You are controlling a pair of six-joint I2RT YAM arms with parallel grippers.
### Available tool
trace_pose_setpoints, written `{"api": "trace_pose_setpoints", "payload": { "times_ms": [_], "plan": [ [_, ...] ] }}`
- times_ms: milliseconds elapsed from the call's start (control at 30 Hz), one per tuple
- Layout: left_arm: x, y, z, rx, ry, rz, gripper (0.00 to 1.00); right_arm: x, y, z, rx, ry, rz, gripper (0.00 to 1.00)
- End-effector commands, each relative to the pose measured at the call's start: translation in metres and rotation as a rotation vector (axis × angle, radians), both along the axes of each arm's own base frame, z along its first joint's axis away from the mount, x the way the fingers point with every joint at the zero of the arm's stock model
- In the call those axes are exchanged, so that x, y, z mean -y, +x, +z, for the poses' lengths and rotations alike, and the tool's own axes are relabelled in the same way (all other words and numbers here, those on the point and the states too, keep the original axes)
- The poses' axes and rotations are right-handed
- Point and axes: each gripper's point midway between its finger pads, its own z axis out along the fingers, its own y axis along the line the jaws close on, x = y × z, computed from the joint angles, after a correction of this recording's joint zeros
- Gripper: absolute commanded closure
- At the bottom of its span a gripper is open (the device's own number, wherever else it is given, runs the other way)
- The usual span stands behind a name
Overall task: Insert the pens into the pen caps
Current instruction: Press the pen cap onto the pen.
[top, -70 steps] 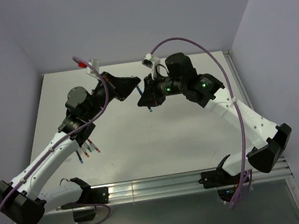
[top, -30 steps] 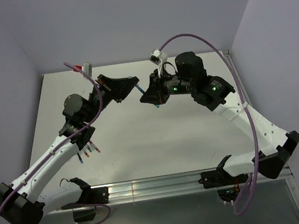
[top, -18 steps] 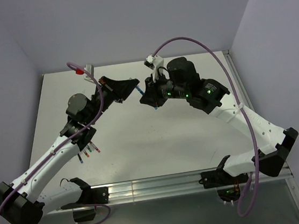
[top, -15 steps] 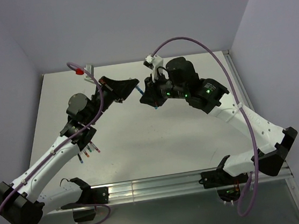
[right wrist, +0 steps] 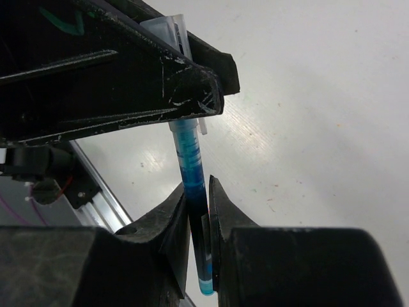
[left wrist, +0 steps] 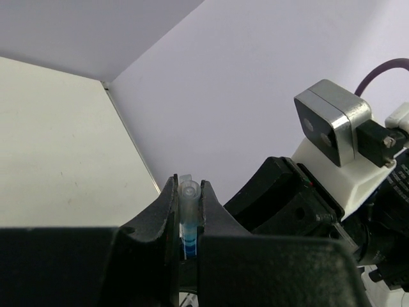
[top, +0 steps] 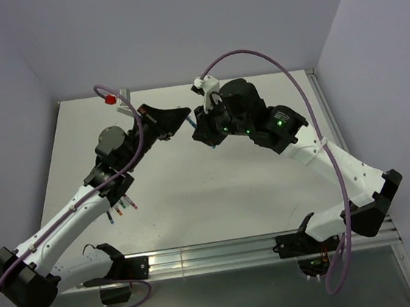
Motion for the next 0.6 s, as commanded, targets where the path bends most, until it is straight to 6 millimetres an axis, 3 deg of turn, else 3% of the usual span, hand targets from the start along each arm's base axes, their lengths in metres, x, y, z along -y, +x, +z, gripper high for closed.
{"api": "trace_pose_setpoints", "payload": {
  "times_ms": [0, 367, 567],
  "plan": [
    [0.055, -0.107, -0.030, -0.144, 0.098, -0.501, 1.00, 0.014, 0.085, 0.113, 0.360, 0.239, -0.359, 1.00],
    [0.060, -0.105, -0.045, -0.283, 0.142, -0.475, 1.00, 0.018, 0.100, 0.119, 0.442, 0.131, -0.502, 1.00],
    [0.065, -0.105, -0.069, -0.392, 0.213, -0.466, 1.00, 0.022, 0.109, 0.126, 0.481, 0.090, -0.561, 1.00]
  ]
}}
